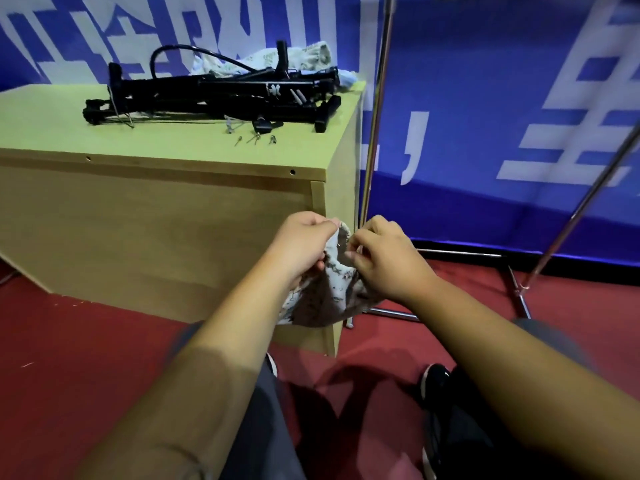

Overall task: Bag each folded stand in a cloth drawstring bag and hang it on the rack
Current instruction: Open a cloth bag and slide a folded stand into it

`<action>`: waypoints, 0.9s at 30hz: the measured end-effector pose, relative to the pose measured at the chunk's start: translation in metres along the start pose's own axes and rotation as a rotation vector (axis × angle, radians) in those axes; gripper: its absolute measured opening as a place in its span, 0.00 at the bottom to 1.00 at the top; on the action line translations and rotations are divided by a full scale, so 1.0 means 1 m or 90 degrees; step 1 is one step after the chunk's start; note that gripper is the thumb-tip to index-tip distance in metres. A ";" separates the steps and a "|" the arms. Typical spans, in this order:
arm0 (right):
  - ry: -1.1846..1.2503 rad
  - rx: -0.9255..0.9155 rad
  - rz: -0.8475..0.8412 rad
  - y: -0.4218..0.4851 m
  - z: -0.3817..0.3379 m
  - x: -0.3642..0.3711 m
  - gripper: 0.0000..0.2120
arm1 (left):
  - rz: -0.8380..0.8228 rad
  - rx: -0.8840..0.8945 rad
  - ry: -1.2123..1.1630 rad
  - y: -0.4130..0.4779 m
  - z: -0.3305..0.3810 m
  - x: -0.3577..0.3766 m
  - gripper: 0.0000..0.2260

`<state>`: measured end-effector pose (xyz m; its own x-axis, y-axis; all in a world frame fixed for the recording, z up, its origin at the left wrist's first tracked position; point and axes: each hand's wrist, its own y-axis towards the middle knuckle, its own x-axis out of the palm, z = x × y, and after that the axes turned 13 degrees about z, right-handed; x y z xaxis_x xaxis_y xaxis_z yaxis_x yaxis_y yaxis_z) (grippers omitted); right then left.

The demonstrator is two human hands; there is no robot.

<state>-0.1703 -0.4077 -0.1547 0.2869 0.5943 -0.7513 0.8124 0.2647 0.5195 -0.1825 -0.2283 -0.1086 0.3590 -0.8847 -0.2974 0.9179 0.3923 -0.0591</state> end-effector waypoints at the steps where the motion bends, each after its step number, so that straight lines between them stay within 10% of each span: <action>1: 0.011 0.030 0.001 -0.003 0.004 0.001 0.10 | -0.007 -0.003 0.003 0.000 -0.002 0.004 0.17; 10: 0.025 0.381 -0.035 -0.027 0.067 0.019 0.07 | -0.057 0.061 0.187 0.011 -0.036 0.039 0.12; 23: -0.039 0.354 -0.190 -0.010 0.110 0.062 0.20 | -0.144 -0.137 0.383 0.033 -0.122 0.080 0.03; 27: -0.004 0.320 -0.220 -0.007 0.110 0.077 0.24 | -0.157 0.018 0.547 0.040 -0.132 0.082 0.13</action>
<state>-0.0982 -0.4476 -0.2609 -0.0342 0.5334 -0.8452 0.9987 0.0497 -0.0091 -0.1384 -0.2516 -0.2608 -0.0899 -0.4446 -0.8912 0.9601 0.1993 -0.1962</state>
